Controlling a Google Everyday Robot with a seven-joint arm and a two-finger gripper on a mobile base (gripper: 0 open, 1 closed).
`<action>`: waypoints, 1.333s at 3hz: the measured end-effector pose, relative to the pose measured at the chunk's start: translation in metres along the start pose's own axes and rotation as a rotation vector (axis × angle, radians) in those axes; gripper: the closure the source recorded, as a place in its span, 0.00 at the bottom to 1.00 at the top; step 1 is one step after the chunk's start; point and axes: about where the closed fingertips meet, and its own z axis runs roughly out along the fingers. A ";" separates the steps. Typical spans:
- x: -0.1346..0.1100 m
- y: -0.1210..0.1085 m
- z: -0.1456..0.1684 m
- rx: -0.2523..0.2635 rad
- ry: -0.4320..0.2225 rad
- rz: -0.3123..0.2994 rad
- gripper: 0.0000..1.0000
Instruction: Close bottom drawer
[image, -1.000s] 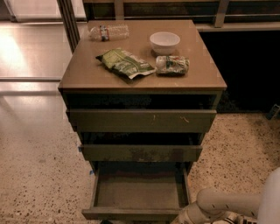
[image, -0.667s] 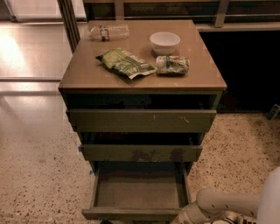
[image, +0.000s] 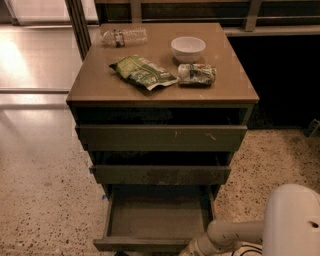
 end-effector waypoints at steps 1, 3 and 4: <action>-0.003 -0.001 0.008 0.011 -0.006 -0.004 1.00; -0.030 -0.041 0.033 0.120 -0.063 0.037 1.00; -0.030 -0.041 0.033 0.120 -0.063 0.037 1.00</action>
Offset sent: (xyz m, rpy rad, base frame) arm 0.0771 0.0237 -0.0468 -0.0620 -0.1572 -0.0974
